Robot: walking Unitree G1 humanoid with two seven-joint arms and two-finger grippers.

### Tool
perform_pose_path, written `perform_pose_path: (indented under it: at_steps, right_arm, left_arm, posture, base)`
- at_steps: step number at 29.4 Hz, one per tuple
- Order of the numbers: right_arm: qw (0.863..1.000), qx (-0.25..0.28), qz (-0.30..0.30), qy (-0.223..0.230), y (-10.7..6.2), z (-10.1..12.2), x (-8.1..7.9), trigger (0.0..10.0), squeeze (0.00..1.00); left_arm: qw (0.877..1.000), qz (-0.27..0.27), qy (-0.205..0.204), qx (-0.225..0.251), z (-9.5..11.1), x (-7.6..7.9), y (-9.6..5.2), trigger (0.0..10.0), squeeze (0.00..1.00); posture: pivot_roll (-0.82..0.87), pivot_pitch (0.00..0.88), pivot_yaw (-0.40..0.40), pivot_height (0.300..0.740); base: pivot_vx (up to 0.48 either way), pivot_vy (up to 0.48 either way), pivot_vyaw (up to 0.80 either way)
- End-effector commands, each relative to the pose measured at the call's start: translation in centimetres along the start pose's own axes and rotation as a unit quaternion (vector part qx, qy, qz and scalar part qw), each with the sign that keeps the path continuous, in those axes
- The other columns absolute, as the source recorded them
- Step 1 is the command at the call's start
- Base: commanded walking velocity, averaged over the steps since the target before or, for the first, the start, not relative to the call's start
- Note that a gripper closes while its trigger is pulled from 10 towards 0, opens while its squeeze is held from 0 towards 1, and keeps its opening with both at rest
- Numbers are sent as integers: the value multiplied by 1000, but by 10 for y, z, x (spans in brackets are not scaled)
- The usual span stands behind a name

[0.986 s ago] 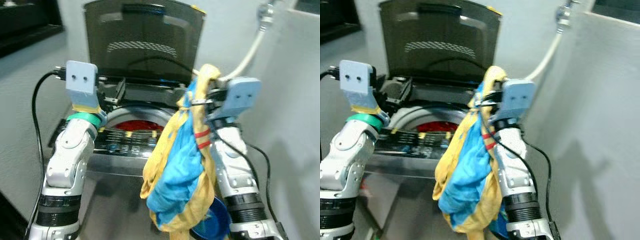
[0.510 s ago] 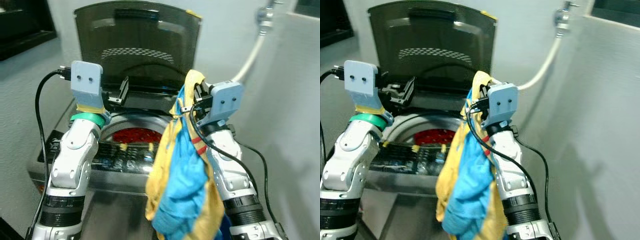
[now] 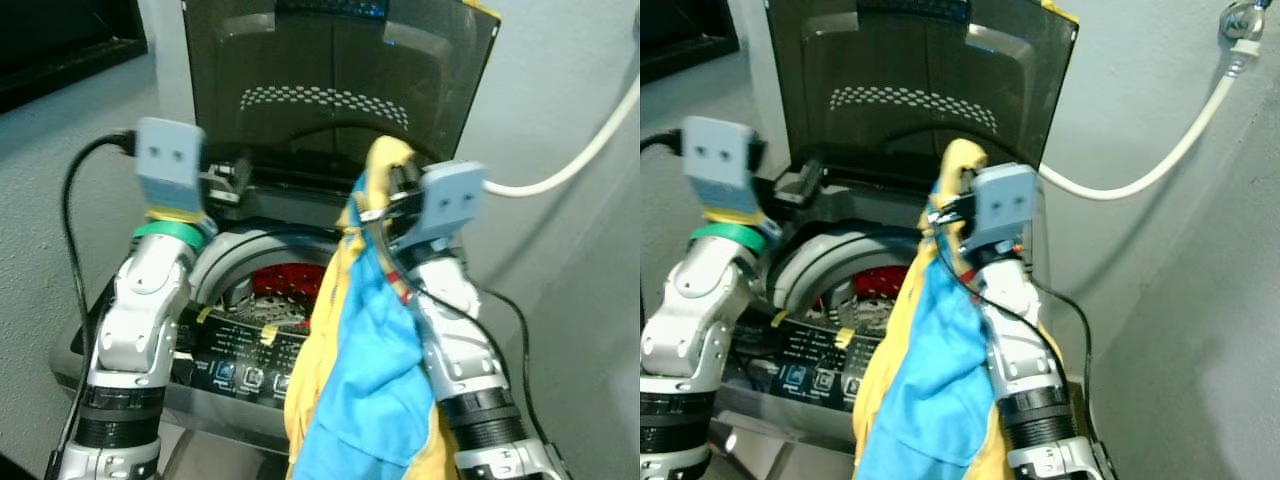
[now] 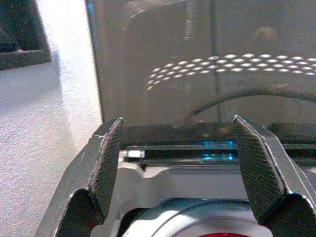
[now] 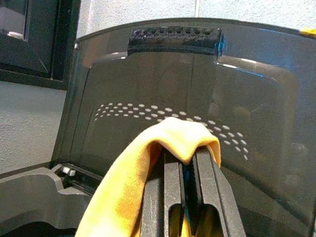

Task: Clothes washing

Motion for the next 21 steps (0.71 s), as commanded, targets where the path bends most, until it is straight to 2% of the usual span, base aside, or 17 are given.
perform_pose_path:
  at_steps: [1,11,14,21]
  right_arm:
    - [1000,7,-5,-2,-1,2,3,10000,0]
    - [1000,12,5,9,0,4,0,10000,0]
    - [998,21,49,14,2,9,-10,10000,0]
    - [997,30,74,21,5,15,-15,10000,0]
  left_arm:
    - [1000,-12,0,-3,-2,5,-1,10000,0]
    - [1000,-12,-5,2,1,5,0,10000,0]
    - [1000,-15,-6,4,2,5,0,10000,0]
    - [999,-50,-10,12,6,12,-3,10000,0]
  posture:
    - [24,23,41,740]
    - [26,24,42,740]
    - [25,27,43,740]
    - [25,27,42,740]
  base:
    - [0,0,0]
    - [0,0,0]
    - [0,0,0]
    - [0,0,0]
Point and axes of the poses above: a point about 5 cm out from each wrist's last joint towards the gripper, its own y axis pointing out of the wrist towards the gripper, its own z axis along the axis of the wrist's last joint, x = y × z, the point moved 1 cm from there along y, pointing out of the wrist towards the gripper, and after that the axes turned 3 degrees about y, right-handed, at the moved point
